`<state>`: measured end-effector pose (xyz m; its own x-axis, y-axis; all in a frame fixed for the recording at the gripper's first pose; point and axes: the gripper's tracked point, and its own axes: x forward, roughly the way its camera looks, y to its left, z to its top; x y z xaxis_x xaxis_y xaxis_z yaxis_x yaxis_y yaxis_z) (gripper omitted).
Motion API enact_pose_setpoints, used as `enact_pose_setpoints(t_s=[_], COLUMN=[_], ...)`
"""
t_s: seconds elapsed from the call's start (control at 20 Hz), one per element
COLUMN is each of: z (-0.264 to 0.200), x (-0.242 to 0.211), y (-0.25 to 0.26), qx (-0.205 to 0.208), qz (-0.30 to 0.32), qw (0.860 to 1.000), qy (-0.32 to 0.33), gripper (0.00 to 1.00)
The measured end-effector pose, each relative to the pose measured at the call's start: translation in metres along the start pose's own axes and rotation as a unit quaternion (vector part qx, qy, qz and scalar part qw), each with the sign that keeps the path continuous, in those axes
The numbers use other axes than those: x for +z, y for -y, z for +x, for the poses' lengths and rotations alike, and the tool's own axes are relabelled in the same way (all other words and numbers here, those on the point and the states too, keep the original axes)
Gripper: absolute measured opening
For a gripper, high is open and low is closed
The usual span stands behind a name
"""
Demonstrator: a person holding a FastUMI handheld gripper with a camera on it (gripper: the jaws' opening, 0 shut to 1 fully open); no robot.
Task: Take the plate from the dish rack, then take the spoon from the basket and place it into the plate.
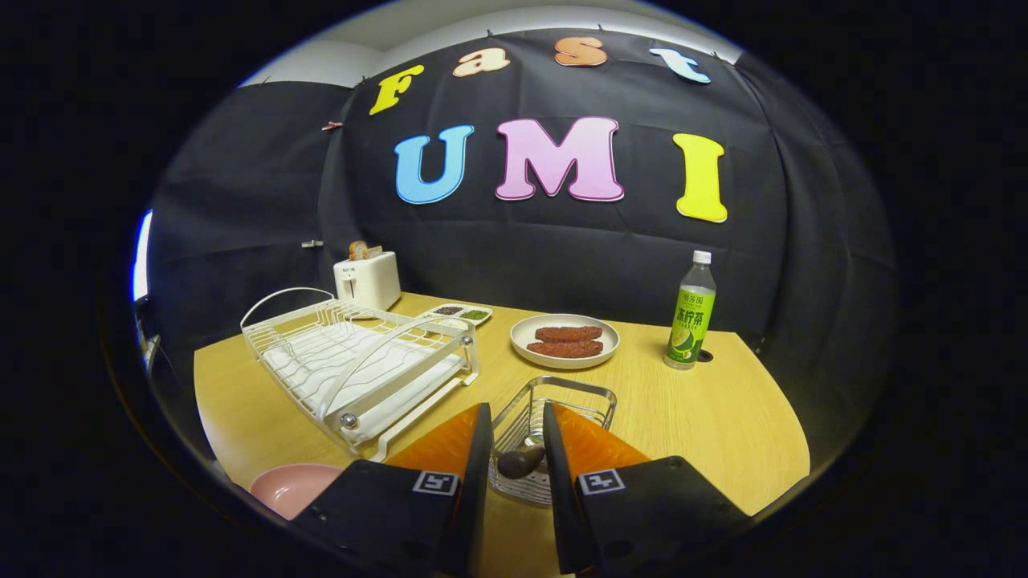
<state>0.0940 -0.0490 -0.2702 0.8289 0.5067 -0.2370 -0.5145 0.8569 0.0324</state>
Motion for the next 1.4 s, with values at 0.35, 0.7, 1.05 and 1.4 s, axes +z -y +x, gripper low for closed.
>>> enact_pose_setpoints(t_s=[0.35,0.7,1.05,1.4], z=[-0.001,0.005,0.004,-0.013], x=[0.005,0.027,0.067,0.128], y=[0.008,0.022,0.020,0.010], qx=[-0.021,-0.027,-0.020,-0.004], qz=[-0.003,0.023,0.014,0.020], qw=[1.000,0.999,1.000,0.999], qy=[-0.005,-0.011,0.006,0.027], gripper=[0.24,0.16,0.16,0.16])
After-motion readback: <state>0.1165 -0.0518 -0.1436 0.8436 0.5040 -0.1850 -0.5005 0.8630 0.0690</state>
